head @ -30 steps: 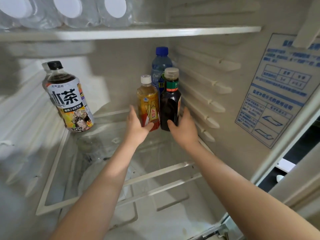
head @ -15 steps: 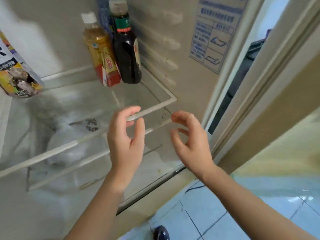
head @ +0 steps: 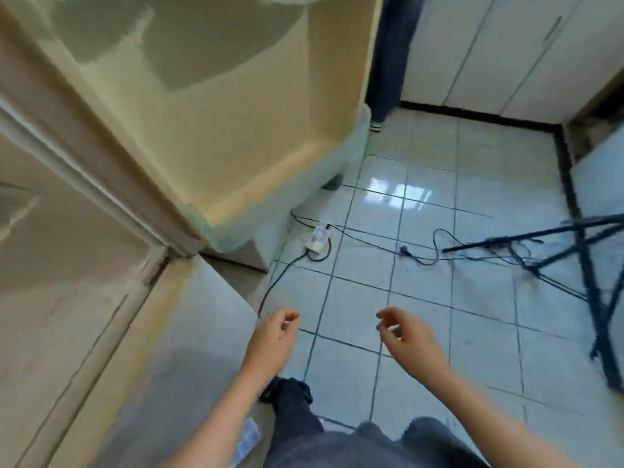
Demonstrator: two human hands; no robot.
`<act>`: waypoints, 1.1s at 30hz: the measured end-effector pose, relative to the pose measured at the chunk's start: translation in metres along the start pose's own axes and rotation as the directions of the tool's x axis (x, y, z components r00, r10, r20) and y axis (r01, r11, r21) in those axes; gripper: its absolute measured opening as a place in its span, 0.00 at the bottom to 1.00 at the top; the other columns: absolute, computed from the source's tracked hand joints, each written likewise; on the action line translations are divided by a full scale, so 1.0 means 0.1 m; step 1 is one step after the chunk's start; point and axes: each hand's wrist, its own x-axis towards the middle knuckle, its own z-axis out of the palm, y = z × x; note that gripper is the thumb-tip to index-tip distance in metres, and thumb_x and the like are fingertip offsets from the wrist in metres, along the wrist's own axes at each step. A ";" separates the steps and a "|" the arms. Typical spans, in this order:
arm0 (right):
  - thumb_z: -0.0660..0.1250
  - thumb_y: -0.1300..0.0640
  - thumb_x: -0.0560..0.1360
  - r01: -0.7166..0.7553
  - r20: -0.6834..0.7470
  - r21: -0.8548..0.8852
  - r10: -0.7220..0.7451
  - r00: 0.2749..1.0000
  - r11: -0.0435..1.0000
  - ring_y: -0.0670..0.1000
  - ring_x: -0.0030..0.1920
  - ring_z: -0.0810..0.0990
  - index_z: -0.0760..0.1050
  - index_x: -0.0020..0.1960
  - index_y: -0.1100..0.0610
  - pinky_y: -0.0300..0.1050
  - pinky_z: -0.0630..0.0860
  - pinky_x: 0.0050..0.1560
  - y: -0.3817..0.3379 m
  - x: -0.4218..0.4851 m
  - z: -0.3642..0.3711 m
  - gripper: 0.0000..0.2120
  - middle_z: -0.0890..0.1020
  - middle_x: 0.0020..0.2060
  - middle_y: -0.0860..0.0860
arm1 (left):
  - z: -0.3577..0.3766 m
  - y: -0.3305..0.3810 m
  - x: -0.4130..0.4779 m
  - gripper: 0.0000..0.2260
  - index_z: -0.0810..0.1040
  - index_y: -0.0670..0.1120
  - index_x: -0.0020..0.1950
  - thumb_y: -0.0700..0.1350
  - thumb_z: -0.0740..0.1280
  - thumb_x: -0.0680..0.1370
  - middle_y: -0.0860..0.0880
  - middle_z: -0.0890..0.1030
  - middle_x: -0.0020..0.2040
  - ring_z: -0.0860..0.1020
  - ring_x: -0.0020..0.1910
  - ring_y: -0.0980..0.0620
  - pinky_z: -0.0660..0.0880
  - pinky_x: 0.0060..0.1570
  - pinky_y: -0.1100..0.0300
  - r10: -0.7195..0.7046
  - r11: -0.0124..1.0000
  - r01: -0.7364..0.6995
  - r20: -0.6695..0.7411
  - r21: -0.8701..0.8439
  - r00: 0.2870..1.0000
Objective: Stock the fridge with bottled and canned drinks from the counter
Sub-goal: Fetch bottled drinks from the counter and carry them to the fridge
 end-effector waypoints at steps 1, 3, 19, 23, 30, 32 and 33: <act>0.63 0.56 0.77 -0.096 0.000 -0.015 0.096 0.995 0.995 0.41 0.38 0.78 0.73 0.56 0.49 0.41 0.74 0.39 0.37 -0.17 -0.06 0.08 0.78 0.44 0.41 | 0.26 0.00 -0.03 0.08 0.77 0.50 0.58 0.48 0.61 0.80 0.53 0.78 0.55 0.76 0.50 0.56 0.72 0.50 0.63 -0.030 0.998 0.025 0.073 0.060 0.997; 0.62 0.54 0.77 -0.281 -0.006 -0.011 0.281 0.960 0.960 0.44 0.41 0.77 0.73 0.58 0.50 0.39 0.71 0.40 1.06 -0.54 -0.15 0.10 0.78 0.45 0.42 | 0.76 0.02 -0.09 0.11 0.76 0.47 0.61 0.47 0.60 0.81 0.50 0.79 0.57 0.75 0.51 0.55 0.69 0.49 0.63 -0.093 0.986 0.060 0.211 0.158 0.973; 0.59 0.58 0.76 -0.857 0.200 0.388 0.877 0.437 0.338 0.52 0.53 0.79 0.74 0.48 0.52 0.40 0.70 0.47 3.47 -2.46 -0.53 0.06 0.83 0.49 0.53 | 3.31 1.05 -0.21 0.05 0.73 0.51 0.51 0.48 0.59 0.80 0.47 0.80 0.58 0.76 0.58 0.51 0.68 0.55 0.62 -0.335 0.613 -0.460 0.739 0.642 0.585; 0.58 0.56 0.77 -0.858 0.234 0.479 0.915 0.328 0.185 0.52 0.55 0.78 0.74 0.53 0.50 0.39 0.70 0.50 3.80 -2.63 -0.86 0.08 0.81 0.52 0.50 | 4.15 1.73 0.15 0.08 0.69 0.51 0.40 0.47 0.59 0.79 0.46 0.80 0.49 0.77 0.49 0.50 0.71 0.53 0.58 -0.339 0.486 -0.606 0.775 0.629 0.533; 0.59 0.56 0.79 -0.643 0.133 0.766 0.982 0.135 -0.016 0.50 0.56 0.77 0.73 0.62 0.56 0.45 0.73 0.58 4.31 -3.02 -1.62 0.13 0.78 0.57 0.50 | 5.95 3.36 0.02 0.18 0.71 0.44 0.67 0.51 0.59 0.80 0.45 0.75 0.65 0.74 0.63 0.46 0.70 0.59 0.59 -0.210 0.244 -0.879 0.907 0.410 0.365; 0.58 0.55 0.80 -0.557 0.113 0.829 0.991 0.078 -0.051 0.48 0.57 0.76 0.71 0.63 0.55 0.43 0.72 0.58 4.41 -3.08 -1.76 0.13 0.77 0.59 0.49 | 6.44 3.74 -0.19 0.18 0.71 0.44 0.67 0.50 0.59 0.80 0.45 0.76 0.65 0.74 0.62 0.46 0.70 0.58 0.58 -0.195 0.236 -0.912 0.936 0.335 0.293; 0.58 0.55 0.80 -0.521 0.115 0.851 0.992 0.052 -0.071 0.47 0.57 0.76 0.71 0.64 0.54 0.41 0.72 0.57 4.44 -3.10 -1.81 0.14 0.77 0.59 0.49 | 6.65 3.89 -0.30 0.17 0.71 0.44 0.67 0.50 0.60 0.80 0.45 0.76 0.63 0.75 0.61 0.45 0.70 0.57 0.58 -0.187 0.240 -0.919 0.944 0.312 0.271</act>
